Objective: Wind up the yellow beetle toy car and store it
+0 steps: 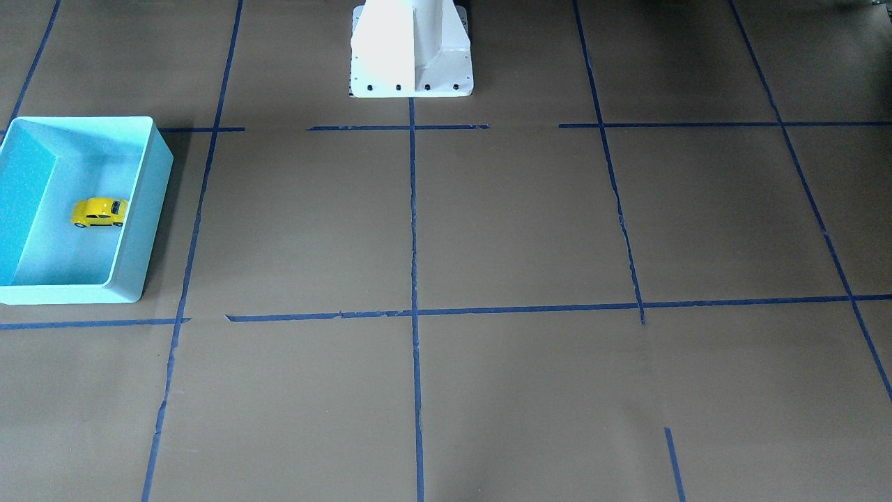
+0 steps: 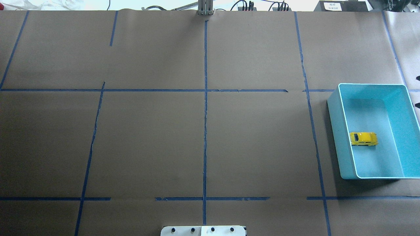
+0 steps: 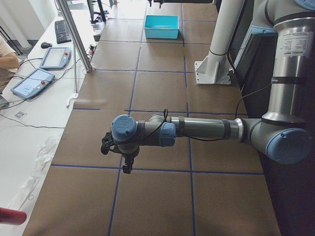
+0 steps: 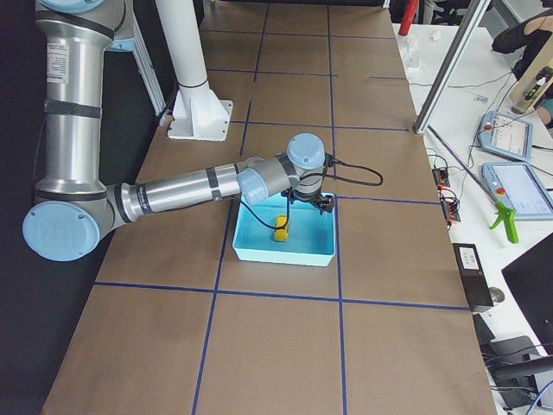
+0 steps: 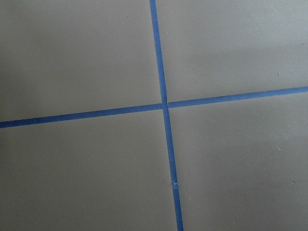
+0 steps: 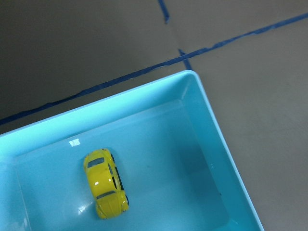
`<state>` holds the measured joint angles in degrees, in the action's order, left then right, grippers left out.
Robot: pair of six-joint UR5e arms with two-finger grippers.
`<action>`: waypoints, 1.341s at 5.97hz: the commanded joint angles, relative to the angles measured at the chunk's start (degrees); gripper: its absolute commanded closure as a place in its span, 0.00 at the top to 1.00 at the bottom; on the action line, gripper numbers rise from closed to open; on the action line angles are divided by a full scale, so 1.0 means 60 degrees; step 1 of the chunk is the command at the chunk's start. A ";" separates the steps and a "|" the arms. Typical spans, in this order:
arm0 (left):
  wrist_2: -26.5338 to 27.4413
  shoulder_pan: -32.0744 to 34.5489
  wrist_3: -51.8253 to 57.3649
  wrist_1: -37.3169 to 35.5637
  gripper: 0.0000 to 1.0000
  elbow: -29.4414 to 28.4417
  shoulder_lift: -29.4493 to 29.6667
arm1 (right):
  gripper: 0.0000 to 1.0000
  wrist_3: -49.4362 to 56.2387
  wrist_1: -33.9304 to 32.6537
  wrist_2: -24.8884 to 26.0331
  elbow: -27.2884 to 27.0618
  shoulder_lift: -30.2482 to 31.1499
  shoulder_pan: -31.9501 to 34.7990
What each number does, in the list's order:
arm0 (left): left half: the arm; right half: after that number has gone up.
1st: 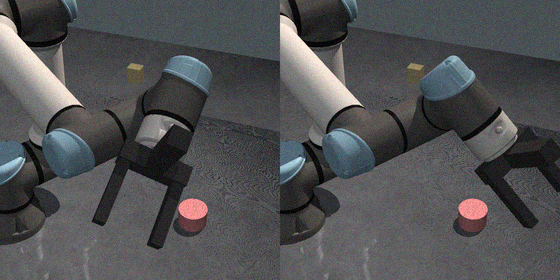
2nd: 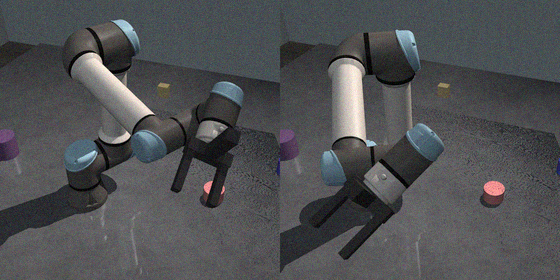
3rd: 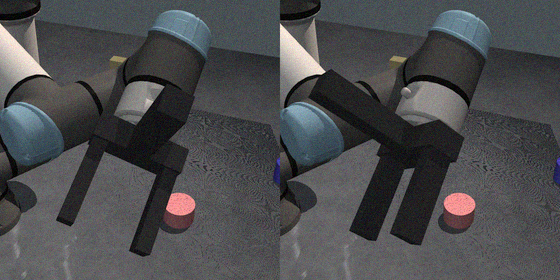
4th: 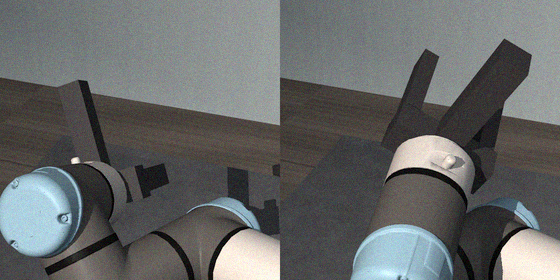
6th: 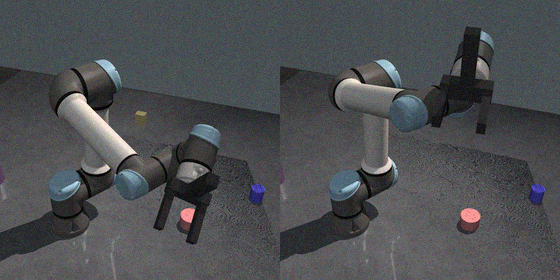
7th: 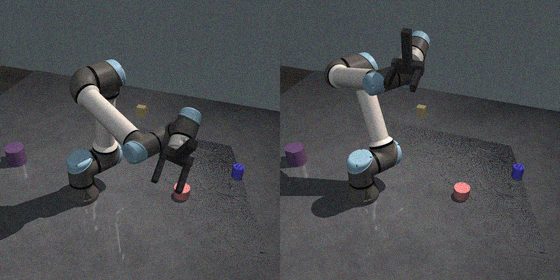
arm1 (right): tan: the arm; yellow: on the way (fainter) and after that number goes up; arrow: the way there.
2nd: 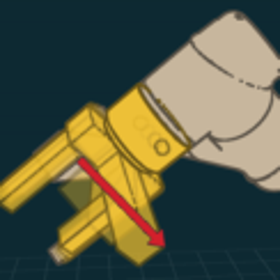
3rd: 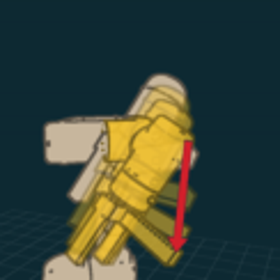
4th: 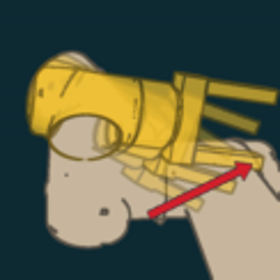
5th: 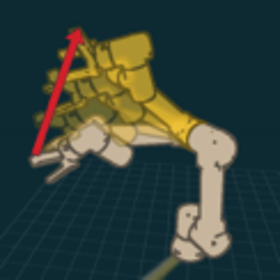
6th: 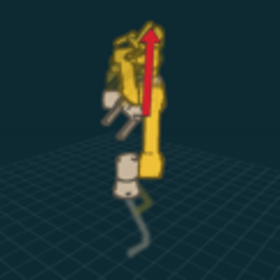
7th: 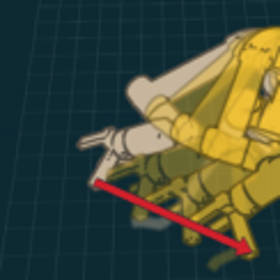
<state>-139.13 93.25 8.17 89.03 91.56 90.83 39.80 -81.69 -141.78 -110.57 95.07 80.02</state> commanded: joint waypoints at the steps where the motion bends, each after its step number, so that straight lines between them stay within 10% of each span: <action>1: 0.0000 0.0000 0.0000 0.0000 1.00 0.0004 0.0007 | 1.00 -0.1363 -0.1733 0.0118 -0.0496 0.0076 0.1366; 8: -0.0015 0.0000 0.0000 0.0000 1.00 -0.0010 -0.0022 | 1.00 -0.5253 -0.1765 0.0529 0.1774 0.0649 0.2147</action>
<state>-139.16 93.25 8.23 89.03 91.57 90.76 11.75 -92.23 -138.98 -99.68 99.46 92.99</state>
